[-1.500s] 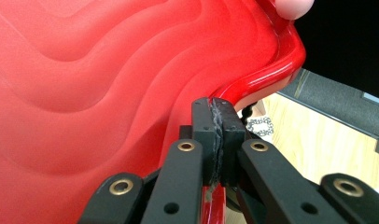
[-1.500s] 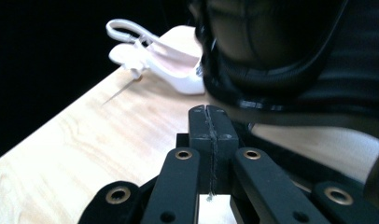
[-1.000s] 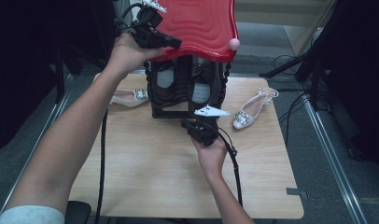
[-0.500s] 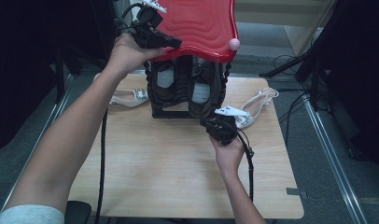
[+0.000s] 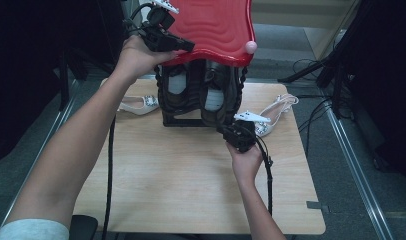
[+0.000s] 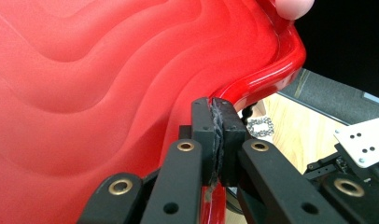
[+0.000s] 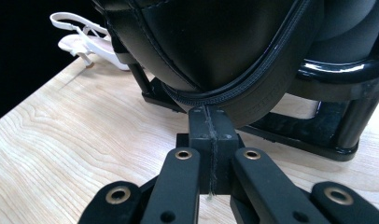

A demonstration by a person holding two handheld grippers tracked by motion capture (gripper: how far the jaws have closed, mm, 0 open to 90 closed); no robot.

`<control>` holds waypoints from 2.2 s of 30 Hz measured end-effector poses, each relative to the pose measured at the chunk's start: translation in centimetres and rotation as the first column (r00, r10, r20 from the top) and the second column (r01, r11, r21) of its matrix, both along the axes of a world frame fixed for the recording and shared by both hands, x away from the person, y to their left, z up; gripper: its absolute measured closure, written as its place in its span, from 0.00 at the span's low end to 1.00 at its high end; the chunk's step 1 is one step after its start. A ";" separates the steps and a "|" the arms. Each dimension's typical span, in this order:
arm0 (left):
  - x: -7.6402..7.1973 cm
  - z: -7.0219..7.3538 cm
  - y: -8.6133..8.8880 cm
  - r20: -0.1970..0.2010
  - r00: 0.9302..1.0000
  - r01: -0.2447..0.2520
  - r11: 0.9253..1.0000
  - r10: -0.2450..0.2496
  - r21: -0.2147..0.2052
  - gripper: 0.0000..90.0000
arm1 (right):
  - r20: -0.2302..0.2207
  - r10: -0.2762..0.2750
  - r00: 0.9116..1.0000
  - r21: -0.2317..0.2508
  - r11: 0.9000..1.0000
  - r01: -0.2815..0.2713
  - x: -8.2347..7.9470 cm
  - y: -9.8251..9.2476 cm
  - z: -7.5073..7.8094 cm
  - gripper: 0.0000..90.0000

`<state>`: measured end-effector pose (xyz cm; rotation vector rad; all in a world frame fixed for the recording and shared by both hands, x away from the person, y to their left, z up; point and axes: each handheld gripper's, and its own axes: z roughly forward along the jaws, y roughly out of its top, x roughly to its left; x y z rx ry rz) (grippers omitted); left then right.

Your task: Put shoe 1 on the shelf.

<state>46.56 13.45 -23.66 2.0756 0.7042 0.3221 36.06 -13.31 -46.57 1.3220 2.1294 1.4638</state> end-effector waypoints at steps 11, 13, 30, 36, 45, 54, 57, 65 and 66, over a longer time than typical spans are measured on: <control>0.0 0.0 0.0 0.003 1.000 0.003 1.000 -0.003 0.002 0.99 | -0.008 -0.003 1.000 0.046 0.999 0.003 1.0 3.0 0.0 1.00; 0.0 0.0 0.0 0.002 1.000 0.002 1.000 -0.002 0.001 0.99 | 0.000 -0.017 1.000 0.055 0.998 0.017 1.4 3.7 0.0 1.00; -0.1 0.0 0.1 0.005 1.000 0.005 1.000 -0.005 0.001 0.99 | 0.027 -0.197 0.980 0.071 0.978 0.194 4.0 2.4 1.0 1.00; 0.0 0.0 0.1 0.006 1.000 0.005 1.000 -0.005 0.001 0.99 | 0.041 -0.241 0.970 0.025 0.970 0.241 4.6 1.3 1.1 1.00; -0.1 -0.1 0.2 0.008 1.000 0.005 1.000 -0.005 -0.001 0.98 | 0.098 -0.230 0.968 -0.017 0.972 0.233 3.5 0.5 2.2 1.00; -1.0 0.4 0.2 -0.016 1.000 -0.010 1.000 0.010 0.018 1.00 | 0.069 -0.099 0.993 -0.005 0.995 0.099 1.0 0.1 1.9 0.97; -2.2 0.5 0.4 -0.006 1.000 0.007 1.000 -0.007 0.005 0.97 | 0.060 -0.045 0.997 -0.012 0.999 0.045 -0.1 -0.2 2.0 0.94; -5.3 -0.1 1.0 0.009 0.999 0.040 0.999 -0.040 -0.006 0.83 | 0.013 0.059 0.998 0.001 0.998 -0.059 -2.1 -1.4 1.2 0.84; -5.6 -0.2 1.1 0.002 0.999 0.043 0.999 -0.043 0.004 0.81 | 0.014 0.064 0.998 0.006 0.998 -0.064 -2.3 -1.6 1.0 0.81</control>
